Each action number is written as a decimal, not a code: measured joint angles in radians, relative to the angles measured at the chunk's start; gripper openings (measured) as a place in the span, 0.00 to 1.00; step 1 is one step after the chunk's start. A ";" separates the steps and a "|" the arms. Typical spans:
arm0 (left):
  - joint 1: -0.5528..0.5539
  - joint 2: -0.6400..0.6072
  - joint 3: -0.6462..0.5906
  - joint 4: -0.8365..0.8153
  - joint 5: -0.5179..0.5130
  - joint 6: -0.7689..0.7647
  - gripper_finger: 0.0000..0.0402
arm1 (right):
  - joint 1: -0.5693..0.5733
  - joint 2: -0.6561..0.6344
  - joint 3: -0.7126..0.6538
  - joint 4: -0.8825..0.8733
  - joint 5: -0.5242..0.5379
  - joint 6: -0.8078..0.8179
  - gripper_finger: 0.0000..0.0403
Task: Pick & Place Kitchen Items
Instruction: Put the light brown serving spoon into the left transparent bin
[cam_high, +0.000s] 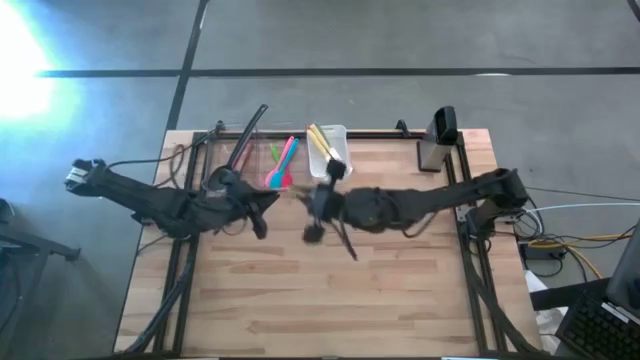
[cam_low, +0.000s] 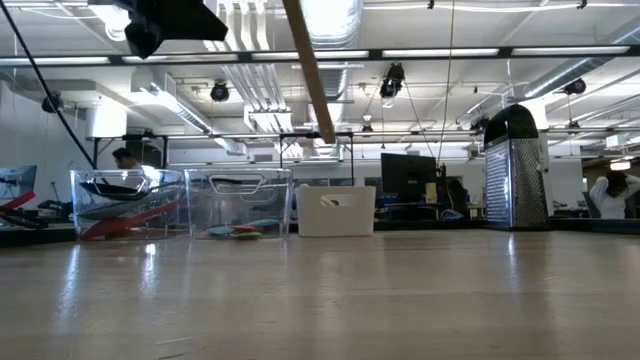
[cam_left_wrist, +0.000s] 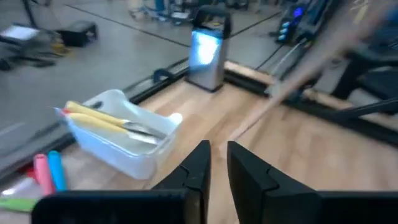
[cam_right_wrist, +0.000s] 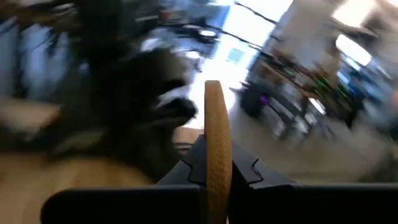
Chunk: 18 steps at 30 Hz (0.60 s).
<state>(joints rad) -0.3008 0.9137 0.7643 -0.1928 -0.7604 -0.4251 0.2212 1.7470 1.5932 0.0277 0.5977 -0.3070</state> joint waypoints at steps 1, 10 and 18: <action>0.002 -0.018 0.000 -0.001 0.019 -0.006 0.15 | 0.020 -0.005 0.000 -0.022 -0.050 -0.058 0.02; 0.116 -0.102 -0.050 0.205 0.487 -0.187 0.29 | 0.153 -0.026 0.015 -0.048 -0.127 -0.278 0.02; 0.213 0.048 -0.275 0.838 0.894 -0.535 0.35 | 0.195 -0.025 0.074 -0.107 -0.091 -0.370 0.02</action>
<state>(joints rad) -0.0876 0.9614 0.4891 0.6451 0.1340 -0.9597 0.4164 1.7218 1.6677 -0.0797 0.5068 -0.6770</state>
